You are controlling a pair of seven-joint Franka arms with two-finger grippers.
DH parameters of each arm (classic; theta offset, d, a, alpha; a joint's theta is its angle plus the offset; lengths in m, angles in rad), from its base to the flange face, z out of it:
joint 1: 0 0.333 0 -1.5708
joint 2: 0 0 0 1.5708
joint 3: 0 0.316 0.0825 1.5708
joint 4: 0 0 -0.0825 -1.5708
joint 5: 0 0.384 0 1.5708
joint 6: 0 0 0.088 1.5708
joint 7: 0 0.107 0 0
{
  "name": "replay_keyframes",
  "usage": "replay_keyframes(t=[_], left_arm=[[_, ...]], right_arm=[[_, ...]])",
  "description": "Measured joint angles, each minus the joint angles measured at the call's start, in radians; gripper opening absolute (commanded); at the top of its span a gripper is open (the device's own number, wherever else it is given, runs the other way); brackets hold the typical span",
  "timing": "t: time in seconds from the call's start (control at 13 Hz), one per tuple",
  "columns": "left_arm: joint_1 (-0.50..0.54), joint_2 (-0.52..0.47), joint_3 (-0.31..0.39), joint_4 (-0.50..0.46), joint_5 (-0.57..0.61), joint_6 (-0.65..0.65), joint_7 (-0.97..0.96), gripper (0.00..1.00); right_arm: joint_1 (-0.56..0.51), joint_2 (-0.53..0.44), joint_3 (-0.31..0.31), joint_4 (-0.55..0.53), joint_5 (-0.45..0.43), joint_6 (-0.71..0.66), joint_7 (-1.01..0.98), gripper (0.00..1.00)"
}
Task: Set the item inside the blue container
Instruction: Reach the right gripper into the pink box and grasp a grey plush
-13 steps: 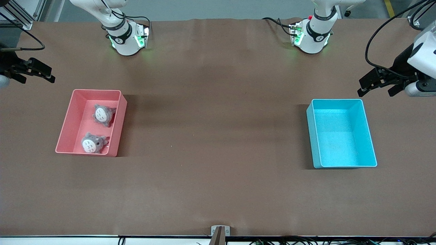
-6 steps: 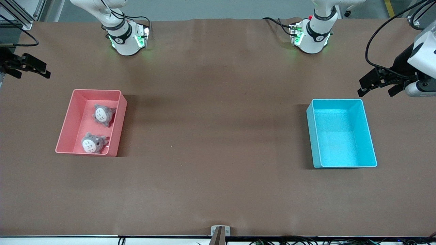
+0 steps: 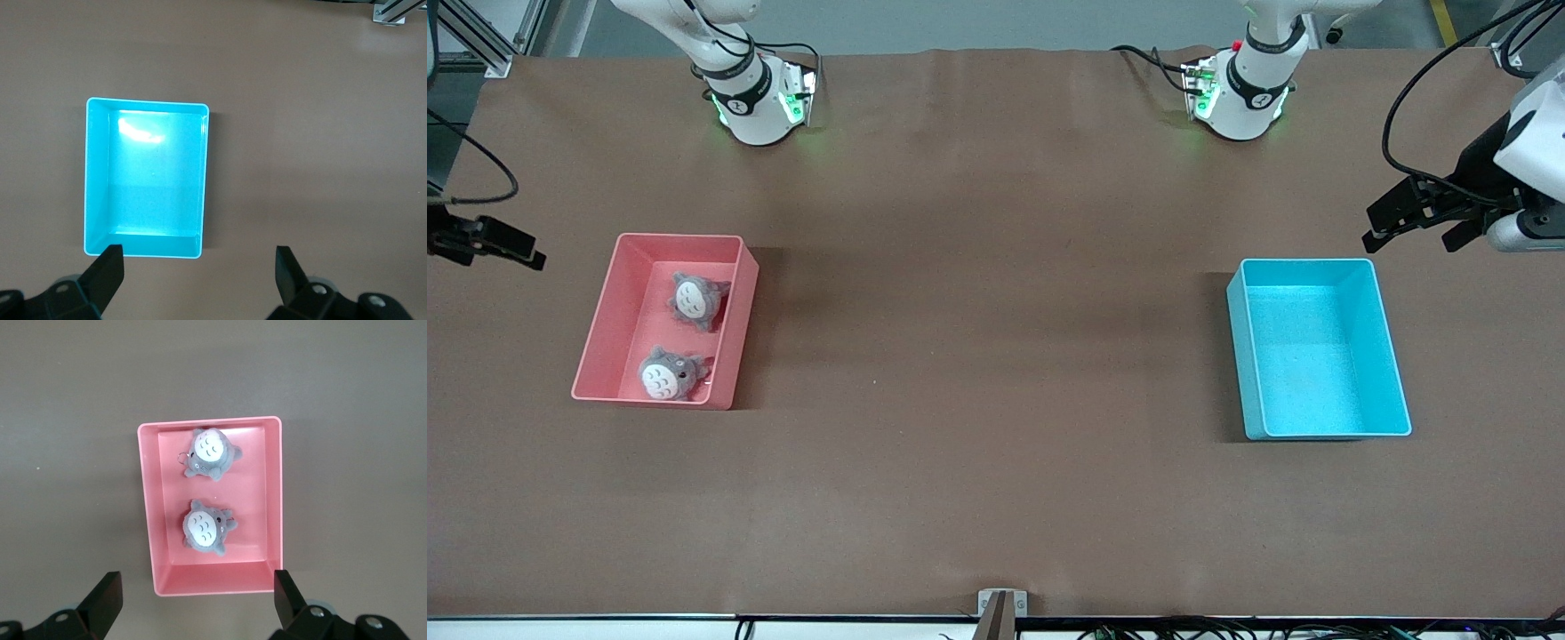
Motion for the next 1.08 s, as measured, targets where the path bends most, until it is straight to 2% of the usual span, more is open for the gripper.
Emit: replay_keyframes(t=[0.23, 0.39, 0.54, 0.93, 1.08], left_arm=[[0.000, -0.001, 0.000, 0.000, 0.000, 0.000, 0.000, 1.00], [0.002, -0.007, 0.002, 0.000, 0.000, -0.003, 0.000, 1.00], [0.019, -0.011, 0.004, 0.000, 0.000, -0.011, 0.000, 1.00], [0.058, -0.007, 0.006, -0.001, 0.000, -0.014, 0.001, 1.00], [0.076, 0.000, 0.006, -0.001, 0.000, -0.013, 0.001, 1.00]], right_arm=[[-0.004, 0.061, 0.000, -0.022, 0.000, 0.057, 0.000, 1.00], [-0.012, 0.072, 0.000, -0.100, 0.000, 0.156, 0.000, 1.00], [-0.017, 0.074, 0.000, -0.205, 0.002, 0.279, 0.000, 1.00], [-0.025, 0.077, 0.000, -0.548, 0.023, 0.687, 0.001, 1.00], [-0.025, 0.078, 0.000, -0.628, 0.027, 0.767, 0.001, 1.00]])
